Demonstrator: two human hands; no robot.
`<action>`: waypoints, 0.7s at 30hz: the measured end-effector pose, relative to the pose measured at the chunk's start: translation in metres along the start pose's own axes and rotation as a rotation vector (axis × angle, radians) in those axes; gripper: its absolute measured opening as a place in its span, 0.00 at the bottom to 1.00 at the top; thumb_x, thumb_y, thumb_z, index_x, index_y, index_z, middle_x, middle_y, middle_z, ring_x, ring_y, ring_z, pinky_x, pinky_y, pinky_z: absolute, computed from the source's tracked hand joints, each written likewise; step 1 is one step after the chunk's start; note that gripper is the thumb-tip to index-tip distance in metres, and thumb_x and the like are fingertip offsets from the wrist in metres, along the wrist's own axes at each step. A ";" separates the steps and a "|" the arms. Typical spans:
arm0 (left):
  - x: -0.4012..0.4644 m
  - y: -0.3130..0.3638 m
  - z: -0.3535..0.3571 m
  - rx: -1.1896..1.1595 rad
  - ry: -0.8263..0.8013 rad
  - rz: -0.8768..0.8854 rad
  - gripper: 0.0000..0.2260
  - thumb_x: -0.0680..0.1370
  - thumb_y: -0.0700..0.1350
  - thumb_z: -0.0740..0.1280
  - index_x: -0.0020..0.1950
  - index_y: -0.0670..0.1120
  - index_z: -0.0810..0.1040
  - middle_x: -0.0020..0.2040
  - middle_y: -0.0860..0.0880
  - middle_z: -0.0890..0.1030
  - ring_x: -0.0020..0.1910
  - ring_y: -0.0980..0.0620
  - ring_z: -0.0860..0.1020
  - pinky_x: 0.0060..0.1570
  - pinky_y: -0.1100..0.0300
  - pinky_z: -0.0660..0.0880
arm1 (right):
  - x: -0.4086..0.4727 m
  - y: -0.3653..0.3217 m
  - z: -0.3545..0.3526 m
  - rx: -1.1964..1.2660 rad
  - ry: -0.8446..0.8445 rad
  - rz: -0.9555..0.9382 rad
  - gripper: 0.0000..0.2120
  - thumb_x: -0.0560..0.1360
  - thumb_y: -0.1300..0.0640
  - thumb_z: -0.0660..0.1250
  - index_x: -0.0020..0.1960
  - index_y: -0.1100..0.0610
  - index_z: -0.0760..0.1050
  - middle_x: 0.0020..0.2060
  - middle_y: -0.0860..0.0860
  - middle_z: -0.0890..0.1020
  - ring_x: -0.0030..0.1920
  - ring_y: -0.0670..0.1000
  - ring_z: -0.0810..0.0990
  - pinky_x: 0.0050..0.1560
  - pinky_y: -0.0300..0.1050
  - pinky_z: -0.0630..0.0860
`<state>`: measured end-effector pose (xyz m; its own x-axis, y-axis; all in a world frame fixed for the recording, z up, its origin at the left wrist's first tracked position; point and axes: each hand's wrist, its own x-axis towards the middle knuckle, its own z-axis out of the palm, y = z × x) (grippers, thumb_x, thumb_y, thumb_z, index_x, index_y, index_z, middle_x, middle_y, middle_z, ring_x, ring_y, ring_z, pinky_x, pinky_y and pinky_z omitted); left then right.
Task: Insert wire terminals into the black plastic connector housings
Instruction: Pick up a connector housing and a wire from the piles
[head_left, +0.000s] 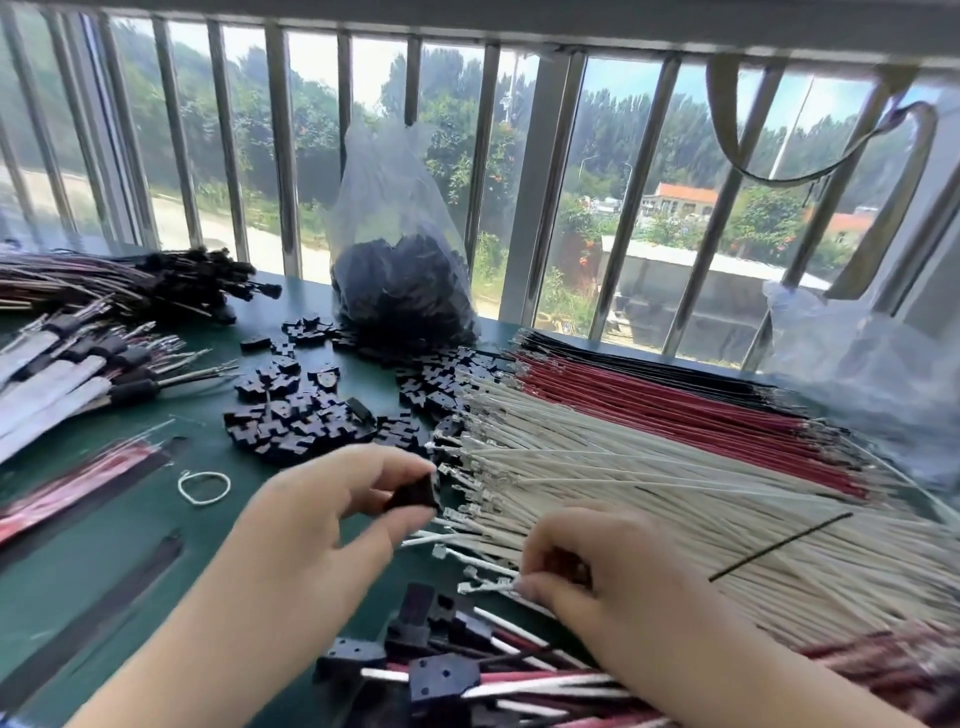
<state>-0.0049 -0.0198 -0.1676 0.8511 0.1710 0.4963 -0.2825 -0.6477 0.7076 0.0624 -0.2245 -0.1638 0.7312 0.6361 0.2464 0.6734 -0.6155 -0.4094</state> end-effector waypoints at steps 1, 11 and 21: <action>-0.005 -0.001 0.002 -0.022 0.012 -0.001 0.16 0.67 0.46 0.73 0.49 0.65 0.79 0.44 0.69 0.81 0.44 0.67 0.79 0.40 0.69 0.75 | 0.000 0.001 0.000 0.023 0.004 0.004 0.05 0.72 0.47 0.69 0.40 0.40 0.73 0.45 0.28 0.73 0.45 0.34 0.72 0.39 0.32 0.69; -0.015 -0.017 0.007 -0.013 -0.007 0.027 0.18 0.69 0.40 0.73 0.49 0.63 0.80 0.43 0.56 0.80 0.40 0.54 0.78 0.41 0.71 0.73 | -0.003 0.005 0.006 0.058 0.305 -0.251 0.22 0.70 0.66 0.63 0.60 0.47 0.77 0.44 0.40 0.75 0.40 0.43 0.76 0.37 0.30 0.71; -0.016 -0.008 0.012 0.099 0.052 0.172 0.07 0.69 0.54 0.74 0.41 0.55 0.78 0.48 0.64 0.78 0.53 0.66 0.75 0.53 0.77 0.68 | -0.004 -0.007 0.007 0.186 0.218 -0.235 0.10 0.70 0.55 0.73 0.49 0.43 0.80 0.42 0.39 0.80 0.41 0.36 0.77 0.38 0.22 0.68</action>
<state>-0.0107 -0.0257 -0.1872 0.7696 0.0879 0.6324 -0.3743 -0.7403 0.5584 0.0543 -0.2194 -0.1678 0.5782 0.6240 0.5257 0.8092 -0.3563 -0.4671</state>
